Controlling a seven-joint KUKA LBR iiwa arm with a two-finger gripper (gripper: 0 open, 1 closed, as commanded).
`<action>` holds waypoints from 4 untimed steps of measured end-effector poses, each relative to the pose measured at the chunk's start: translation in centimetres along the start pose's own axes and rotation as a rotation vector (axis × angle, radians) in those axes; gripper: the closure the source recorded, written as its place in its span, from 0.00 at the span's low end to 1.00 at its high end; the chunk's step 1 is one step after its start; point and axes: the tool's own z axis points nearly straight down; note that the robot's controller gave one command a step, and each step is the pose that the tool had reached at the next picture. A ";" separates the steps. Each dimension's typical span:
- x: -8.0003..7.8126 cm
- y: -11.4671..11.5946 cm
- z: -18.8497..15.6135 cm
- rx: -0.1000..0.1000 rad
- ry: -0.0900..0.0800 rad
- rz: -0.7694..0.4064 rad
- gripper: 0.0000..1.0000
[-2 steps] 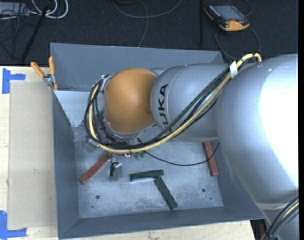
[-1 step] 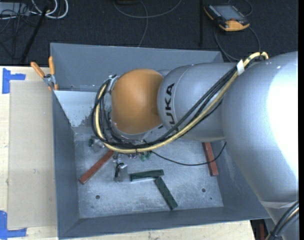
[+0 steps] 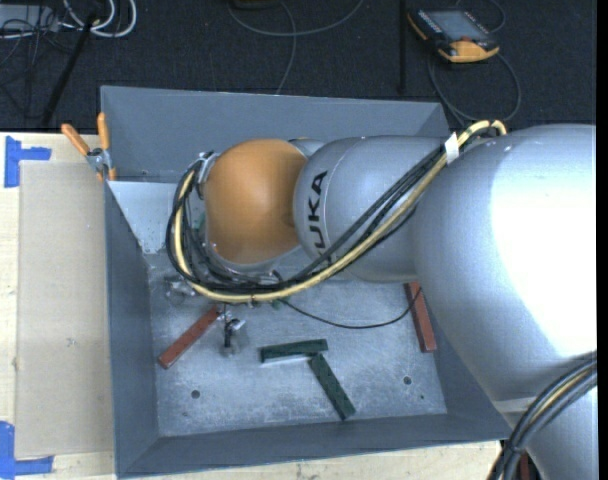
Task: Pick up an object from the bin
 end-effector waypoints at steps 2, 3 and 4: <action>0.0 0.0 0.0 0.000 -0.001 0.007 1.00; -0.2 -0.1 -6.4 0.003 -0.007 0.011 1.00; -0.5 -0.1 -12.3 0.003 -0.008 0.016 1.00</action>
Offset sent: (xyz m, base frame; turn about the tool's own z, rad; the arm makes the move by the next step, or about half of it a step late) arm 0.0000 0.0000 0.0000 0.0000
